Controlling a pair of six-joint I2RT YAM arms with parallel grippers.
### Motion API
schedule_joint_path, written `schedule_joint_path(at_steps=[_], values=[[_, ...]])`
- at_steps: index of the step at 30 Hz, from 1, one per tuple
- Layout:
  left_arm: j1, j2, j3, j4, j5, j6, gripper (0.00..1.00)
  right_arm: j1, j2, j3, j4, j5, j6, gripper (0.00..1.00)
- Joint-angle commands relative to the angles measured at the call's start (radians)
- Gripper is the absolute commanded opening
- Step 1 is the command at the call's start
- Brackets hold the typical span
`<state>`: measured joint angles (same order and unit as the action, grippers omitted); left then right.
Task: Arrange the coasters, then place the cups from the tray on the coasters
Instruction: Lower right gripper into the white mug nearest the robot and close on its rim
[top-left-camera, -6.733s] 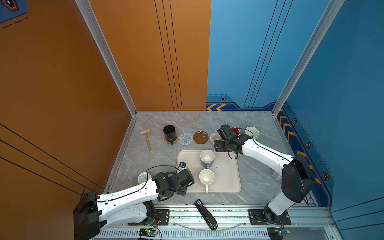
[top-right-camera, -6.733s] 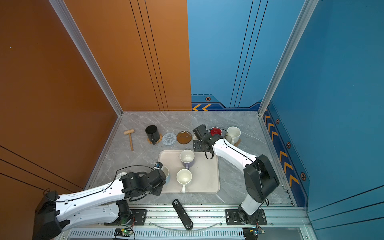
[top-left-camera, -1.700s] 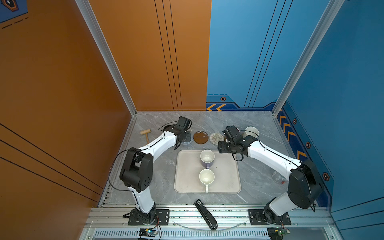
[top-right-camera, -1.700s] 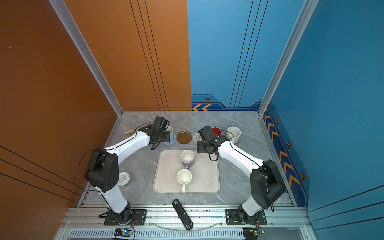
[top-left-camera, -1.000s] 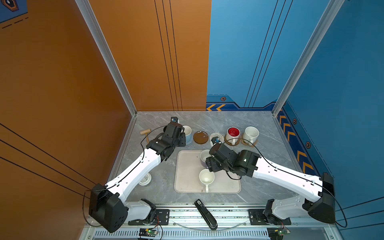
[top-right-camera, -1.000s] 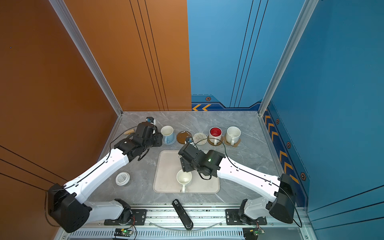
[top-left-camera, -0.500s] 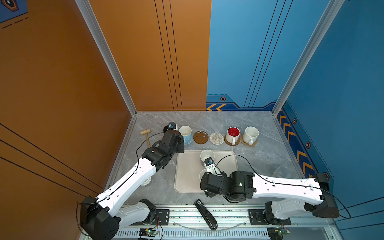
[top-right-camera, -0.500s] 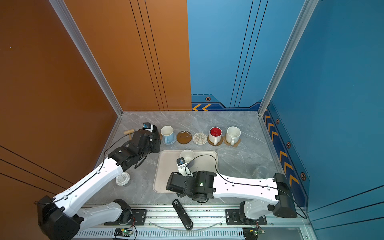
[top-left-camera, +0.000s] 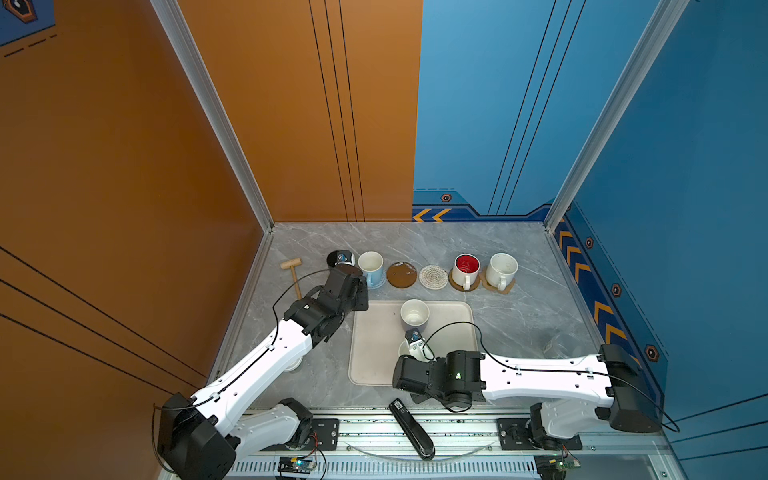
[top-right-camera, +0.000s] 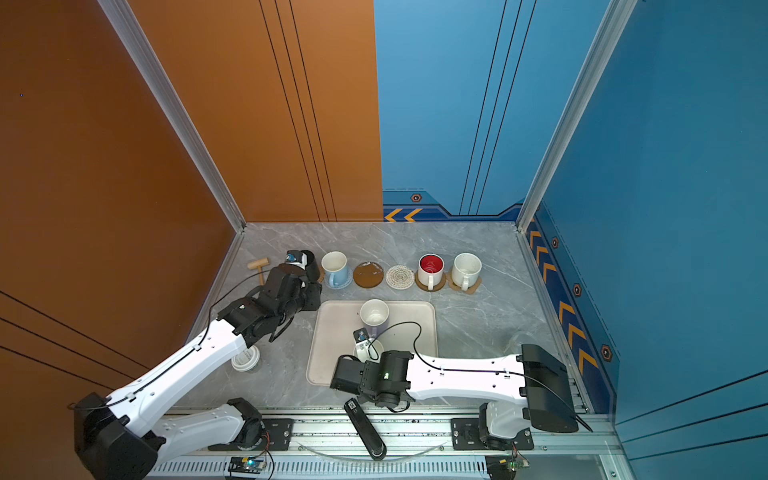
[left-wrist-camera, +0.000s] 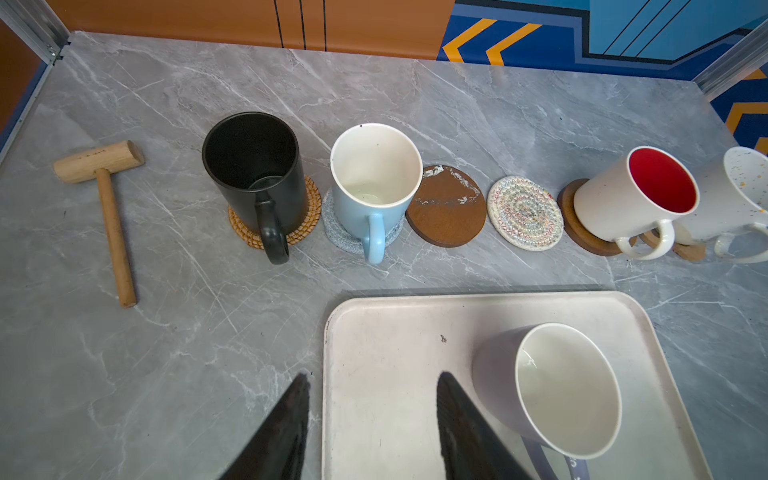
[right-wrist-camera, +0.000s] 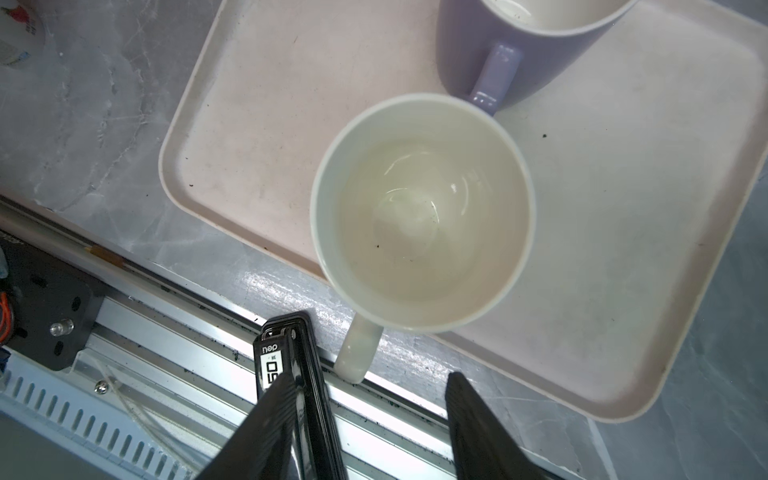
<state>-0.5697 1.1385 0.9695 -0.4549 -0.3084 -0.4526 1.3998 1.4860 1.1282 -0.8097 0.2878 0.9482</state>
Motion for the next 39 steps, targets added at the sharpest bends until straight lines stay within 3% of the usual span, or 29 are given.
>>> schedule_joint_path(at_steps=[1,33,39], values=[[-0.006,-0.011,-0.011,-0.011,-0.02,0.0,0.51,-0.01,0.025,-0.012,0.038,-0.037,0.005,0.53],[-0.002,0.03,0.014,-0.01,-0.006,0.02,0.51,-0.1,0.121,-0.038,0.097,-0.085,0.011,0.31],[-0.001,0.035,0.013,-0.01,-0.005,0.02,0.51,-0.107,0.12,-0.045,0.096,-0.087,0.015,0.19]])
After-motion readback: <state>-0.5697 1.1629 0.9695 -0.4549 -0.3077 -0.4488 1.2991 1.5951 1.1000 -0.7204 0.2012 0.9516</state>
